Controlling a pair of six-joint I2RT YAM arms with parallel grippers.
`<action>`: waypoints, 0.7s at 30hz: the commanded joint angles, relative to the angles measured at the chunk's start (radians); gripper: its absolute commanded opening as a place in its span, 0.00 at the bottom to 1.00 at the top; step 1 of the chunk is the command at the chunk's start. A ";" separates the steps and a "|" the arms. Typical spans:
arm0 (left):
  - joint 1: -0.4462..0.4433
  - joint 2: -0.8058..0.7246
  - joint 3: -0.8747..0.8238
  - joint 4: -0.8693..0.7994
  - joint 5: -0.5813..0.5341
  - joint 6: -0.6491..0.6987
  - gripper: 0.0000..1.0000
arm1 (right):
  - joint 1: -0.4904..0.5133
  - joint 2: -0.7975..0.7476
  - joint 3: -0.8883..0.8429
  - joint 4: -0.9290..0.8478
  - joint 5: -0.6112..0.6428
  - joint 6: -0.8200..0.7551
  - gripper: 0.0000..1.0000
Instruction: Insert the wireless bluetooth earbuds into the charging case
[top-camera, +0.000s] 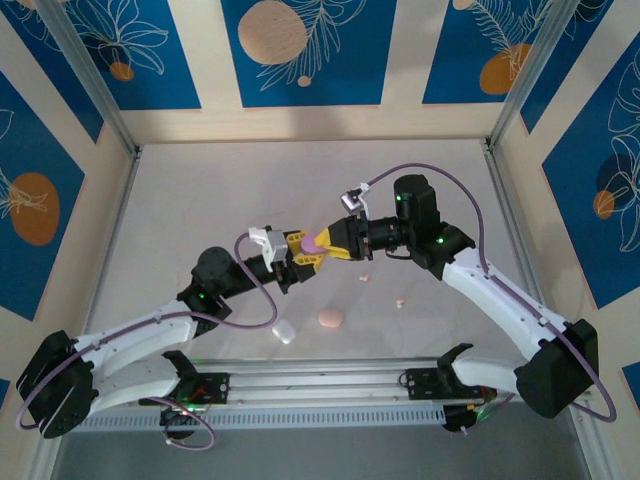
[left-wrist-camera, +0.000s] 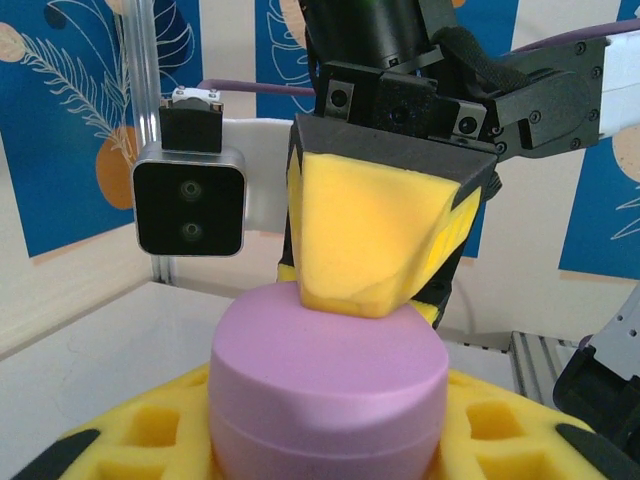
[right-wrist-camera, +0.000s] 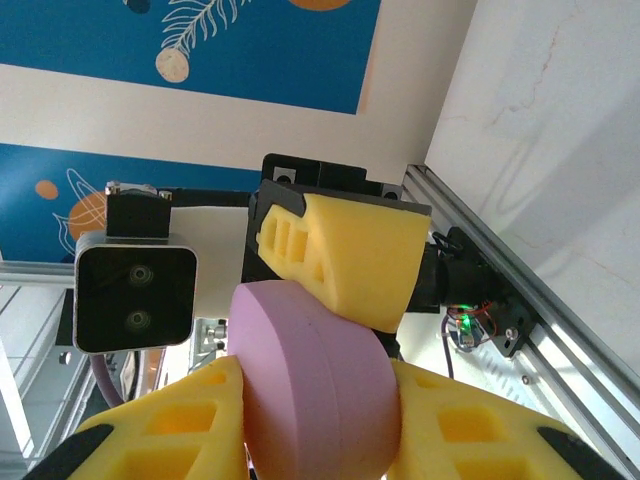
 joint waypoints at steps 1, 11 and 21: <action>-0.011 -0.020 0.044 -0.056 -0.022 0.022 0.40 | -0.008 -0.021 -0.033 0.007 0.019 0.008 0.11; -0.010 -0.049 0.052 -0.200 -0.096 0.078 0.55 | -0.058 -0.070 -0.087 0.052 0.100 0.062 0.09; -0.011 -0.098 0.047 -0.305 -0.188 0.080 0.63 | -0.154 -0.096 -0.185 0.027 0.292 0.007 0.10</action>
